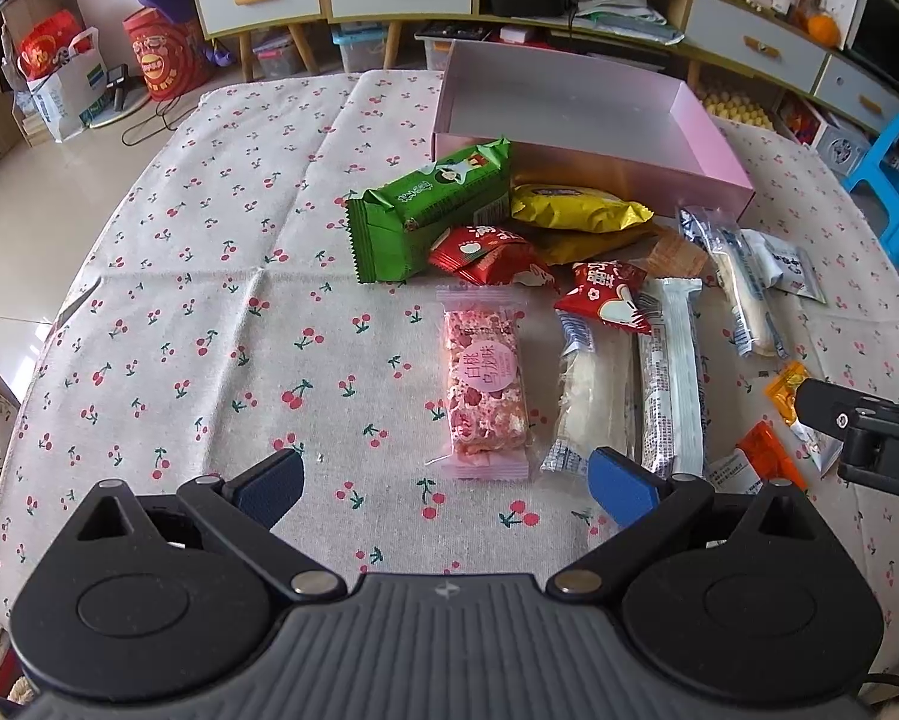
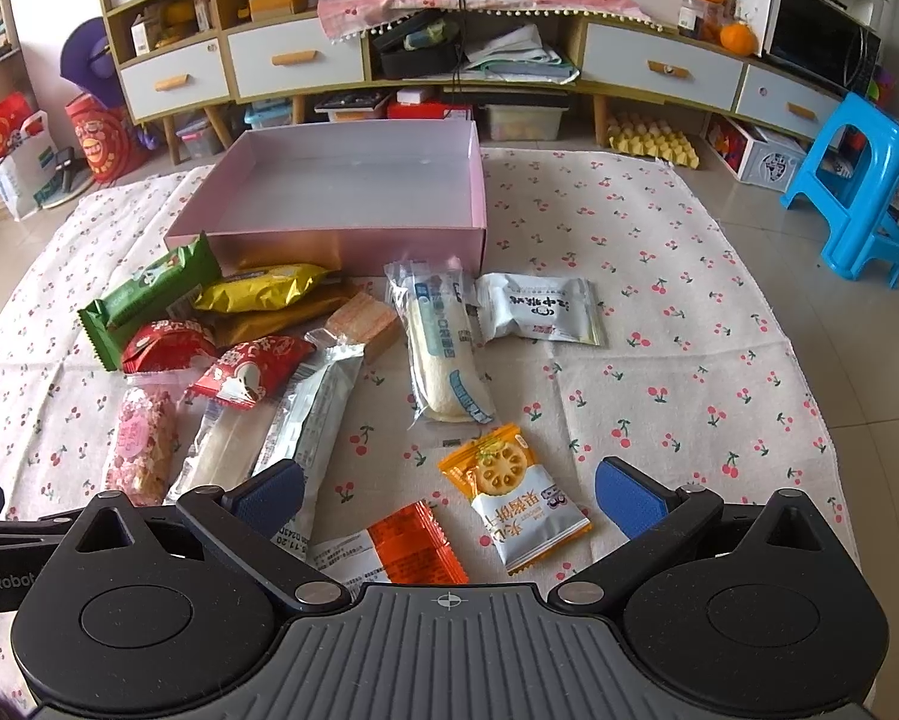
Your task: Organize snacks
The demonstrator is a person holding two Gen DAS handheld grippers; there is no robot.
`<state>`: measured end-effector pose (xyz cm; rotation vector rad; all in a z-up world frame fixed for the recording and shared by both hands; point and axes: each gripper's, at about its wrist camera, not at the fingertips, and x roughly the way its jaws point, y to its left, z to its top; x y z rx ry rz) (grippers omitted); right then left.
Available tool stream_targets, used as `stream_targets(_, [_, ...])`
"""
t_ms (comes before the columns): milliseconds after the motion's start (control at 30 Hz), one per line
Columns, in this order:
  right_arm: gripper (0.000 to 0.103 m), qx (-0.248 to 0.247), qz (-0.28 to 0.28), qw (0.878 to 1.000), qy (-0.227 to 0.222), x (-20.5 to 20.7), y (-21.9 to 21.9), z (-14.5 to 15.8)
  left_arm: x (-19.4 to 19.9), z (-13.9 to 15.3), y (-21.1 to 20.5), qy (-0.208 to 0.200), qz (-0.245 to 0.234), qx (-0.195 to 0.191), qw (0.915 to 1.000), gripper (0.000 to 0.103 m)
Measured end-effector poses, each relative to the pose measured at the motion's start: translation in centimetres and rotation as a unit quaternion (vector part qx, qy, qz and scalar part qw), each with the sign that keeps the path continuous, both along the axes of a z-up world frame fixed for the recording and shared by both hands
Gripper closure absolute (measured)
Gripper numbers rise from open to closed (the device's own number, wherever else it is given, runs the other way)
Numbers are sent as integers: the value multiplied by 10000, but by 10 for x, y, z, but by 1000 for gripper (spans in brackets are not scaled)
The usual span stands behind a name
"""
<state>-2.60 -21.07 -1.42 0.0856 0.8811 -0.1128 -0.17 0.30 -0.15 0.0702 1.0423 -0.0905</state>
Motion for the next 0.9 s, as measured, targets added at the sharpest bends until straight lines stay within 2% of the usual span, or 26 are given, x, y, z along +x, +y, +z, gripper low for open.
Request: stream_targets(900, [0, 6, 31, 10000, -8, 0, 2, 0, -2, 1, -1, 12, -8, -44, 10000, 1])
